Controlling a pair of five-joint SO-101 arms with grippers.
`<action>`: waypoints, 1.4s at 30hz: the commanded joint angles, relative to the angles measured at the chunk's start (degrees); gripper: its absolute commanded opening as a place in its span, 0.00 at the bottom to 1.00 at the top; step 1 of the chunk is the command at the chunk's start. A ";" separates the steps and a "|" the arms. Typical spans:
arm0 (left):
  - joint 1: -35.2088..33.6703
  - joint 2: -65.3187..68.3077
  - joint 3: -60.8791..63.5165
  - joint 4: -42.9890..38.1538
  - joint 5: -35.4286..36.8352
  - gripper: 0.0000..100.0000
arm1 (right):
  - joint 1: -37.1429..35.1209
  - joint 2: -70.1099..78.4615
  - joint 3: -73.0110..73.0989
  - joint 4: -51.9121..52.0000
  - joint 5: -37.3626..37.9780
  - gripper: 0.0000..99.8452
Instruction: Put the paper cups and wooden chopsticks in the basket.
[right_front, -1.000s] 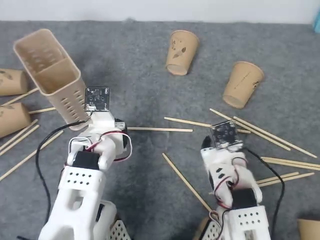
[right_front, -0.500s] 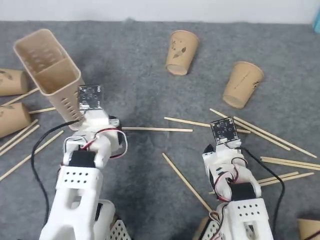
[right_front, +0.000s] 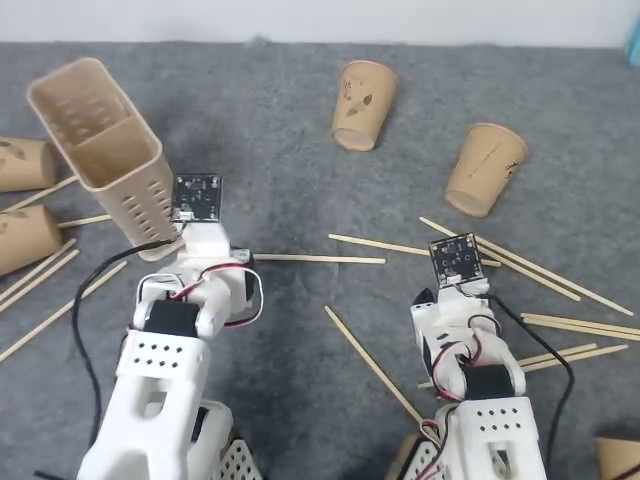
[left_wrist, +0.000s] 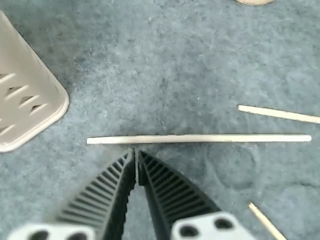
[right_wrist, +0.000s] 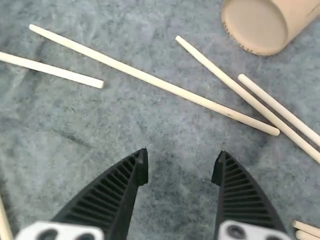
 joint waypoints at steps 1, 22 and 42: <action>0.26 0.00 -2.42 0.53 0.18 0.01 | 0.57 0.48 -3.43 -0.66 -0.70 0.22; -12.75 -21.98 10.68 0.97 -8.18 0.01 | -14.02 23.96 -34.81 -13.41 -0.18 0.22; -15.56 -53.01 25.71 7.82 -8.35 0.01 | -14.29 92.00 -74.46 -36.97 13.54 0.23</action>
